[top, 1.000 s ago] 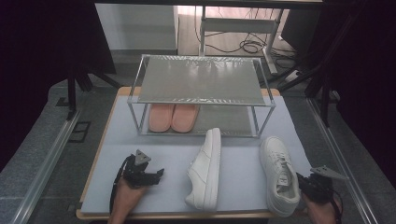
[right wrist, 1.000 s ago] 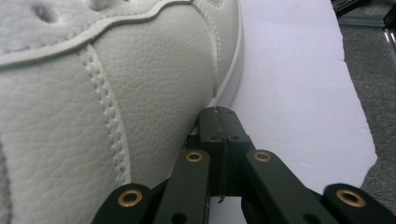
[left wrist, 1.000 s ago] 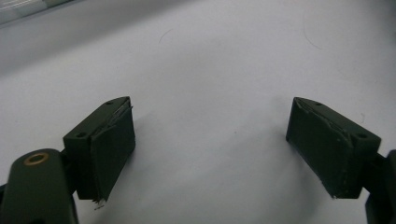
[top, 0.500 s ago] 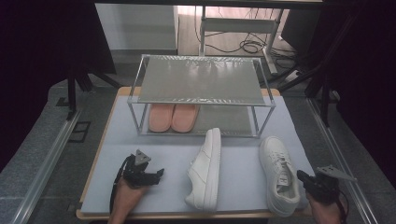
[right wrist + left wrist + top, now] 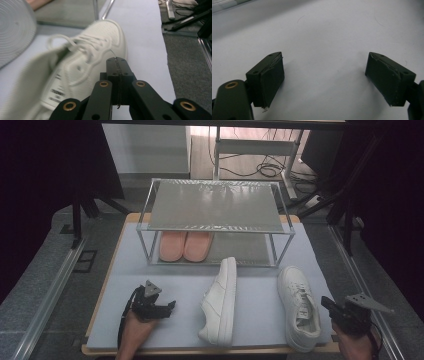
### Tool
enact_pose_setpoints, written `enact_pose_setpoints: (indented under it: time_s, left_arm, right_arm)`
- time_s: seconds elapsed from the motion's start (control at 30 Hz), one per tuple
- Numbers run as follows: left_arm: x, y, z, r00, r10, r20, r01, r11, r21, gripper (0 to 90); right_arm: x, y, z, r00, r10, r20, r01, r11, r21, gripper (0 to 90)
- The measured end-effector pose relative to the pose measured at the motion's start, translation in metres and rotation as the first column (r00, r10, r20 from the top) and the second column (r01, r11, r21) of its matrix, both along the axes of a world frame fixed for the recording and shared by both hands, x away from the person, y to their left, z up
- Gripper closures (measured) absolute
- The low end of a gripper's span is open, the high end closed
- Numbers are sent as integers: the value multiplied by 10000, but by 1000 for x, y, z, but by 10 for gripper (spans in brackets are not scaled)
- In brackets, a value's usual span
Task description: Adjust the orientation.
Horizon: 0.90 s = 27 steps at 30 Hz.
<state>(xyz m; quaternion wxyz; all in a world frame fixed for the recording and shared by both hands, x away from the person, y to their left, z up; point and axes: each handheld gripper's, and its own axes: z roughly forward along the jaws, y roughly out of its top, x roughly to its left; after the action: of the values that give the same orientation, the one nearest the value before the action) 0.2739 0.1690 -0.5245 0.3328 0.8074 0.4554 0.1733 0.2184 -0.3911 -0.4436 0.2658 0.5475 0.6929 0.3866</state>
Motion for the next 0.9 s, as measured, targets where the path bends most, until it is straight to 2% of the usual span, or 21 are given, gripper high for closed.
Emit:
enact_pose_setpoints:
  time_s: [0.1,0.3,0.37,0.53,0.9]
  left_arm:
    - [0,0,0,10000,3,0,-3,10000,-1,154]
    - [0,0,0,10000,2,-1,-2,10000,2,154]
    - [0,0,0,10000,-2,0,2,10000,1,154]
    - [0,0,0,10000,-1,-1,1,10000,4,154]
    - [0,0,0,10000,-36,-17,36,10000,40,154]
  right_arm:
    - [-1,8,11,9995,257,164,-255,9996,-77,900]
    - [0,20,20,9972,691,299,-691,9976,-26,900]
    - [1,27,24,9940,1019,391,-1020,9948,4,900]
    - [4,38,25,9897,1370,424,-1374,9905,59,900]
    - [8,73,27,9730,2292,280,-2293,9734,0,900]
